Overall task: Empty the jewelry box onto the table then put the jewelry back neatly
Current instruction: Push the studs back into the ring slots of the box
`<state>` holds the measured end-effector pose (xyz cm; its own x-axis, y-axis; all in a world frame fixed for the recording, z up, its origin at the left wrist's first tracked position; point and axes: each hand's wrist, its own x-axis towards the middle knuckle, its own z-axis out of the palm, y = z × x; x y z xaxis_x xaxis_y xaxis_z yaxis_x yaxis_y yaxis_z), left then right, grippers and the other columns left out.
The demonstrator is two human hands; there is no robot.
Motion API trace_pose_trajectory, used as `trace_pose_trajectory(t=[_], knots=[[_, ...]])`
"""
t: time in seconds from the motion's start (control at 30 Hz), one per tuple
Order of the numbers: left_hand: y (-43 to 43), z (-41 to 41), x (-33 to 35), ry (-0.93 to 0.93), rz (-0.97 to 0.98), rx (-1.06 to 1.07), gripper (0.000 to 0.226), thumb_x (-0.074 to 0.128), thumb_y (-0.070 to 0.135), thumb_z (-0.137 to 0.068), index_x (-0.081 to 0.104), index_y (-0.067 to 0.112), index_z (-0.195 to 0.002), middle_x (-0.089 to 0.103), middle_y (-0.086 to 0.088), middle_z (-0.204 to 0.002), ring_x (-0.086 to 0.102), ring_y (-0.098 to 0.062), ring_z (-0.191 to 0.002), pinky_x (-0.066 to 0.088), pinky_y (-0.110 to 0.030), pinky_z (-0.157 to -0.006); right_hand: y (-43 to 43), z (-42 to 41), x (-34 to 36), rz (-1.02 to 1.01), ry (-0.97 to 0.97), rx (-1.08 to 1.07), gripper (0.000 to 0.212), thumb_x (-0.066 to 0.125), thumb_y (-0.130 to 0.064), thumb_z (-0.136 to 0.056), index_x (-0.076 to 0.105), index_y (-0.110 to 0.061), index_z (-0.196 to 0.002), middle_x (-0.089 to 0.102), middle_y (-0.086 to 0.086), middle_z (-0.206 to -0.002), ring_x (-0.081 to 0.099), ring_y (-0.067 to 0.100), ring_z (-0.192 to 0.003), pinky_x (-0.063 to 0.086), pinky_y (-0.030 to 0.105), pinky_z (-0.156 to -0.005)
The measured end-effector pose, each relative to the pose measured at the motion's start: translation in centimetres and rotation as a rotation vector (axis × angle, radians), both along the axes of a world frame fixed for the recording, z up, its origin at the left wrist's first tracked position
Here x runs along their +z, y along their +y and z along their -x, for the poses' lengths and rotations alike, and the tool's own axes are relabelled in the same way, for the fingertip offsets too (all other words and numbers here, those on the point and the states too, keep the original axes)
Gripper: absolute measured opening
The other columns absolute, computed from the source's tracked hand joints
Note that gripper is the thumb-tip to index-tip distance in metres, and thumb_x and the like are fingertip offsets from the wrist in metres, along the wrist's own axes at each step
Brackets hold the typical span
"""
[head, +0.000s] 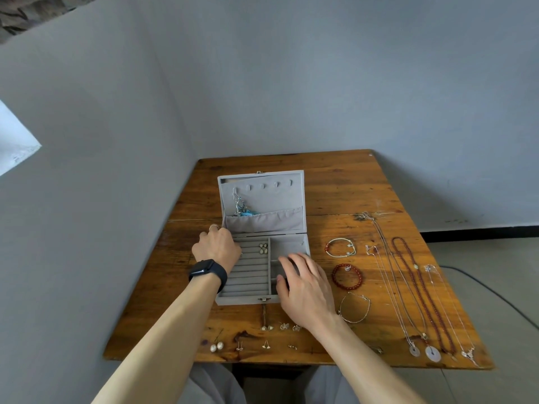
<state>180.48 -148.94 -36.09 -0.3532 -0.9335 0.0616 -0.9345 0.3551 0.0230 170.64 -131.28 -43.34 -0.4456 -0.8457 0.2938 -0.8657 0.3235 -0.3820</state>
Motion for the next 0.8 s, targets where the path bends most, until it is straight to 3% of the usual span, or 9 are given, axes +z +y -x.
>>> trace_pose_trajectory(t=[0.2,0.4,0.63,0.8], knots=[[0.1,0.0,0.0,-0.026,0.022,-0.026,0.024,0.057,0.023,-0.091,0.069,0.012,-0.109,0.061,-0.004,-0.113,0.056,-0.029,-0.105,0.039,-0.038,-0.070,0.1,0.0,-0.2,0.015,-0.001,0.000,0.050,0.035,-0.039,-0.098,0.054,-0.018,-0.140,0.053,0.005,-0.144,0.038,0.025,-0.142,0.037,0.042,-0.114],[1.1,-1.1,1.0,-0.066,0.085,-0.181,0.029,0.045,0.028,-0.097,0.070,0.014,-0.104,0.060,-0.005,-0.119,0.055,-0.028,-0.105,0.040,-0.035,-0.066,0.3,0.3,-0.3,0.003,-0.031,0.024,0.050,0.041,-0.037,-0.100,0.049,-0.017,-0.145,0.046,0.009,-0.152,0.032,0.026,-0.147,0.032,0.043,-0.118],[4.4,-6.4,2.1,0.185,0.156,-0.283,0.028,0.047,0.034,-0.098,0.070,0.026,-0.112,0.063,0.007,-0.123,0.058,-0.020,-0.105,0.054,-0.035,-0.073,2.0,0.1,1.0,0.133,-0.022,0.034,0.039,0.055,-0.029,-0.097,0.059,-0.018,-0.135,0.054,0.002,-0.144,0.041,0.020,-0.140,0.034,0.034,-0.113],[8.1,-10.1,0.1,0.428,0.071,-0.369,0.019,0.058,0.032,-0.095,0.069,0.032,-0.111,0.065,0.014,-0.115,0.059,-0.009,-0.107,0.057,-0.028,-0.071,5.2,-0.6,1.6,0.319,-0.045,-0.002,0.029,0.069,-0.023,-0.089,0.069,-0.021,-0.119,0.062,-0.006,-0.122,0.050,0.014,-0.122,0.042,0.031,-0.103]])
